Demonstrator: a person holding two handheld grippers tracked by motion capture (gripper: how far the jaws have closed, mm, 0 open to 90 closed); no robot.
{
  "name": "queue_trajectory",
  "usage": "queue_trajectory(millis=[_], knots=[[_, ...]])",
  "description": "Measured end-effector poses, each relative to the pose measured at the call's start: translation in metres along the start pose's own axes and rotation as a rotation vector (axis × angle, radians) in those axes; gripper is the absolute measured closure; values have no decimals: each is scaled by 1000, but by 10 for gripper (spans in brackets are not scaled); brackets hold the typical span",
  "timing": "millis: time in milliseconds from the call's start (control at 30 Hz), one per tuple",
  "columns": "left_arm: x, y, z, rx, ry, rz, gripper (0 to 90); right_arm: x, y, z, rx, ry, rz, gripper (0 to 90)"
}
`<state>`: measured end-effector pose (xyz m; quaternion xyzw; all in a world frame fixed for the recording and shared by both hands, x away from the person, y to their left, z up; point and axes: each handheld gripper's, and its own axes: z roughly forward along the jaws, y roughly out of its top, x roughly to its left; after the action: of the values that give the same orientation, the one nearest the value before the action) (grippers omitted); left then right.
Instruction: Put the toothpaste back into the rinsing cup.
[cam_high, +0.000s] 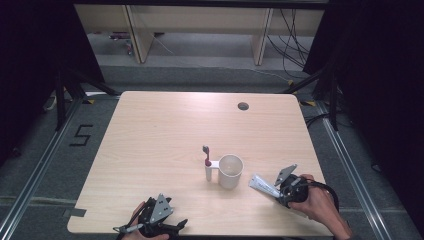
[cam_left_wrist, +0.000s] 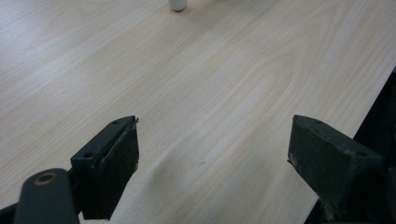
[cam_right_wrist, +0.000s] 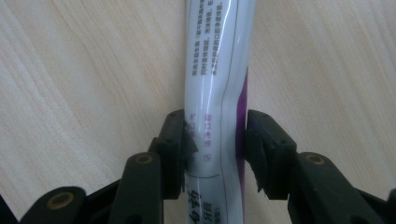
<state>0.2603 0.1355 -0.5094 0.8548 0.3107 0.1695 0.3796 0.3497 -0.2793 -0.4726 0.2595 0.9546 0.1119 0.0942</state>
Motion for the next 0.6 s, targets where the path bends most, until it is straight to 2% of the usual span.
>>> queue_trajectory(millis=[67, 200, 233, 267, 333, 367, 400, 433, 500, 533, 600], knots=[[-1, 0, 0, -9, -6, -8, 161, -1, 2, 0, 22, 10, 1, 604], [-1, 0, 0, 11, -3, 6, 161, -5, 5, 0, 39, 35, 4, 610], [0, 0, -1, 20, -4, 16, 161, -5, 6, 0, 48, 37, 21, 613], [-2, 0, 2, -7, -9, -11, 161, -7, 6, 1, 47, 46, 6, 616], [-1, 0, 1, 5, -3, 4, 161, -6, 8, 0, 65, 45, 38, 623], [-1, 0, 0, 21, -4, 15, 161, -8, 8, 1, 62, 47, 19, 628], [-1, 0, 0, 20, -5, 14, 161, -8, 9, 0, 73, 48, 31, 635], [-2, 0, 1, 11, -7, 4, 161, -10, 9, 1, 67, 54, 7, 650], [-2, 0, 2, -1, -12, -8, 161, -11, 10, -1, 78, 56, 33, 712], [-3, 0, 1, 4, -13, -6, 161, -13, 10, -1, 72, 57, 31, 750], [-2, 0, 2, 2, -15, -2, 161, -15, 11, 1, 83, 57, 26, 749]])
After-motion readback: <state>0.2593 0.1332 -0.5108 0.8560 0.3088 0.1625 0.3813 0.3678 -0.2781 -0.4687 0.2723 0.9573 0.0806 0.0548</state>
